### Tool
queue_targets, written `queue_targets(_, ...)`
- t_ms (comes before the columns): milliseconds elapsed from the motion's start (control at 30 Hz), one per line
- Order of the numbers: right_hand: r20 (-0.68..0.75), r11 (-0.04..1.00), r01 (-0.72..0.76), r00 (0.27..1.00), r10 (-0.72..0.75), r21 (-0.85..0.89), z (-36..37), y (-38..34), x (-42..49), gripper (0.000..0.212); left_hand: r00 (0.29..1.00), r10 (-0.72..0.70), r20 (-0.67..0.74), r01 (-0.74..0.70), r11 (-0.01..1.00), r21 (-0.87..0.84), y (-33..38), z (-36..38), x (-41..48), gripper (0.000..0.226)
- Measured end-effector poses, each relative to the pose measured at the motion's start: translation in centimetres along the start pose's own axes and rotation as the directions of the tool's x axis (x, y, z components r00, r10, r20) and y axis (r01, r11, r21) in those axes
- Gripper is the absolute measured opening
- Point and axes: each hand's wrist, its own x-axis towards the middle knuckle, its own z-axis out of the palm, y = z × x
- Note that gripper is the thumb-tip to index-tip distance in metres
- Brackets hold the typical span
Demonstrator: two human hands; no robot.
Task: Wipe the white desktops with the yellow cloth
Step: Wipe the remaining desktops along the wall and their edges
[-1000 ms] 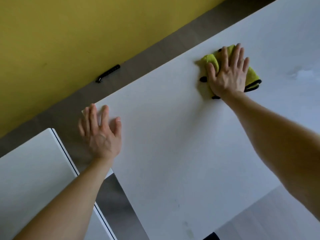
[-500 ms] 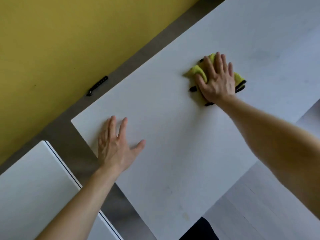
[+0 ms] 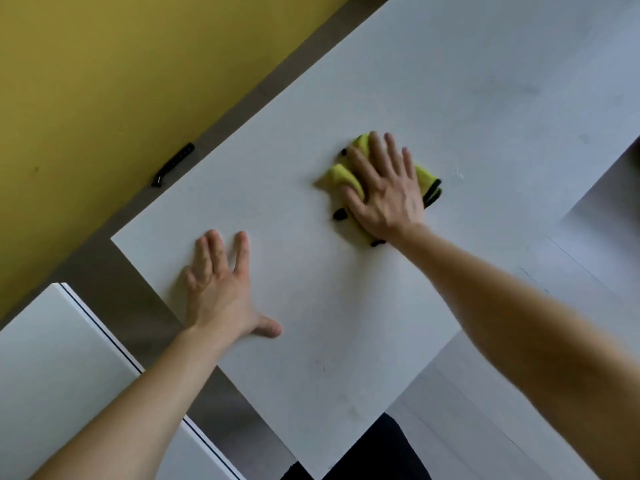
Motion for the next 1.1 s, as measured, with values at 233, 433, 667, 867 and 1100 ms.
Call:
queue_targets(233, -0.080, 0.973, -0.231, 0.970, 0.229, -0.023, 0.7, -4.9, -3.3, 0.080, 1.000, -0.014, -0.006, 0.014, 1.000, 0.016, 0.2, 0.0, -0.4, 0.185)
queue_targets(433, 0.084, 0.953, 0.291, 0.951, -0.298, 0.083, 2.9, -10.1, -11.2, 0.074, 0.999, -0.025, -0.025, 0.026, 0.999, 0.020, 0.2, -0.3, -0.5, 0.180)
queue_targets(667, -0.105, 0.946, -0.314, 0.946, 0.305, -0.077, -2.5, 8.2, -0.3, 0.075, 0.999, -0.046, -0.016, 0.047, 0.998, 0.048, 0.4, -0.3, -0.4, 0.188)
queue_targets(867, 0.026, 0.996, 0.050, 0.998, -0.052, 0.068, 3.1, -11.0, -14.1, 0.079, 0.999, -0.045, -0.007, 0.045, 0.999, 0.023, 0.4, -0.5, -0.4, 0.187)
queue_targets(1100, -0.077, 0.991, -0.132, 0.988, 0.134, 0.029, -0.4, 3.5, -9.1, 0.073, 0.999, -0.048, 0.000, 0.048, 0.999, 0.018, 0.5, -0.7, -0.6, 0.185)
